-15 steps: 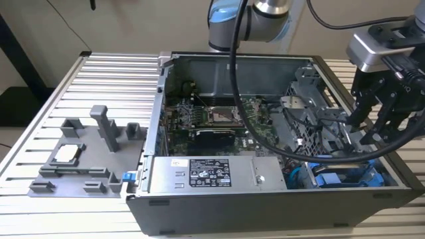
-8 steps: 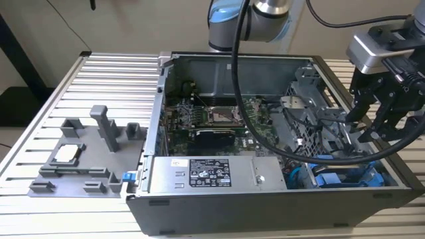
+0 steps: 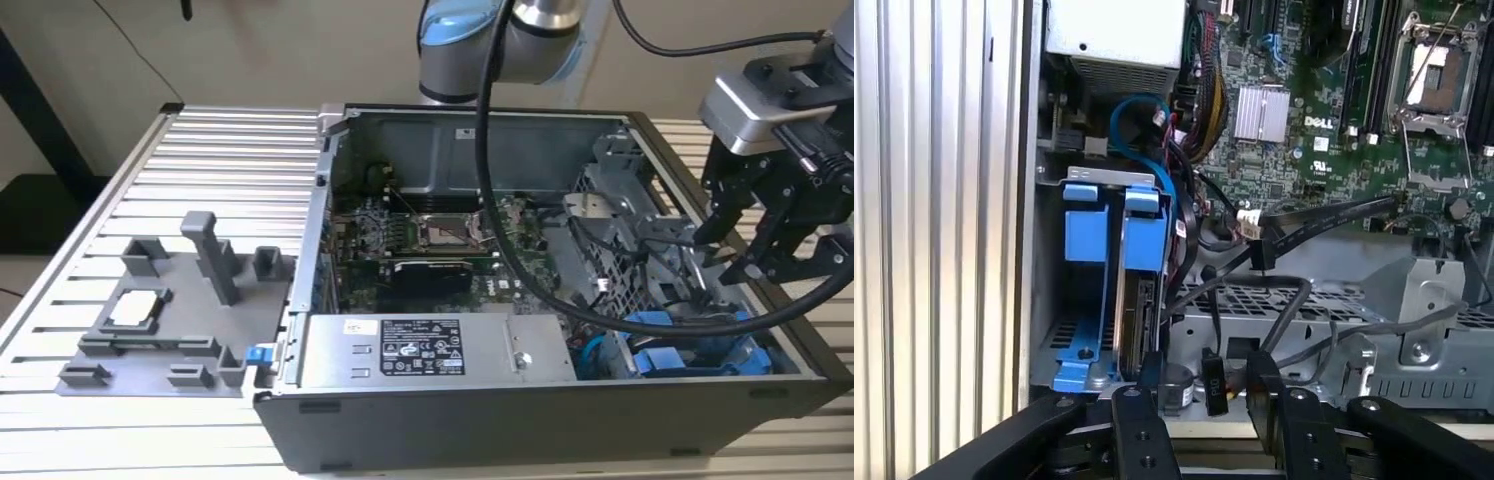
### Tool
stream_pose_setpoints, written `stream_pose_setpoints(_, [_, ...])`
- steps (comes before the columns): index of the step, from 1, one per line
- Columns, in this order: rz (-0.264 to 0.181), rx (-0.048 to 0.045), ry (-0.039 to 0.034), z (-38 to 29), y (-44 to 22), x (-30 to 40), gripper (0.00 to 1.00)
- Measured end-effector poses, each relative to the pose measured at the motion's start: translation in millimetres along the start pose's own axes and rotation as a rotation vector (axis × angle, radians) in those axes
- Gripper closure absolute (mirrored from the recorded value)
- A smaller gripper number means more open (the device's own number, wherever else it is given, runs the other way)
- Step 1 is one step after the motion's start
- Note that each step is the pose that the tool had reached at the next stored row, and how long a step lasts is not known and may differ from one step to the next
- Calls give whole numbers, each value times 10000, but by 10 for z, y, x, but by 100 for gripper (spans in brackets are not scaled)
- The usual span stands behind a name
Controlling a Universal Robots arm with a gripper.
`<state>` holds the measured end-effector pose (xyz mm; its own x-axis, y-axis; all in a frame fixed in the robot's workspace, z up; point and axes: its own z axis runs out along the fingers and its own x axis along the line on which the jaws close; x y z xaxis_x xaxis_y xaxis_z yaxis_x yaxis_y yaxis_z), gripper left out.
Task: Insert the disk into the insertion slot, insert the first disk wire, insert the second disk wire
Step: 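Insert the first disk wire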
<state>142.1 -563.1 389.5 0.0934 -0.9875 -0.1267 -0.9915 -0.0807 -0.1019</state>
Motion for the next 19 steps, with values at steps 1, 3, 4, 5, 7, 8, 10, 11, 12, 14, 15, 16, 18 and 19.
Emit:
stream_pose_setpoints(1, [-31, -2, -22, 1, -12, 1, 53])
stream_pose_setpoints(3, [-72, -7, -43, 4, -26, 2, 53])
stream_pose_setpoints(4, [-72, -7, -43, 4, -26, 2, 53])
stream_pose_setpoints(5, [-73, -6, -43, 4, -26, 2, 53])
stream_pose_setpoints(7, [-73, -7, -42, 4, -26, 2, 53])
stream_pose_setpoints(8, [-73, -6, -43, 4, -24, 2, 53])
stream_pose_setpoints(10, [-66, -4, -41, 3, -7, 0, 53])
stream_pose_setpoints(11, [-62, -2, -41, 2, 6, -1, 53])
stream_pose_setpoints(12, [-58, 0, -42, 2, 13, -1, 53])
stream_pose_setpoints(14, [-60, 0, -42, 2, 13, -1, 53])
stream_pose_setpoints(15, [-61, 0, -41, 1, 13, -1, 53])
stream_pose_setpoints(16, [-60, 0, -40, 1, 13, -2, 53])
stream_pose_setpoints(18, [-60, 0, -41, 1, 13, -2, 62])
stream_pose_setpoints(19, [-59, 0, -41, 1, 13, -2, 62])
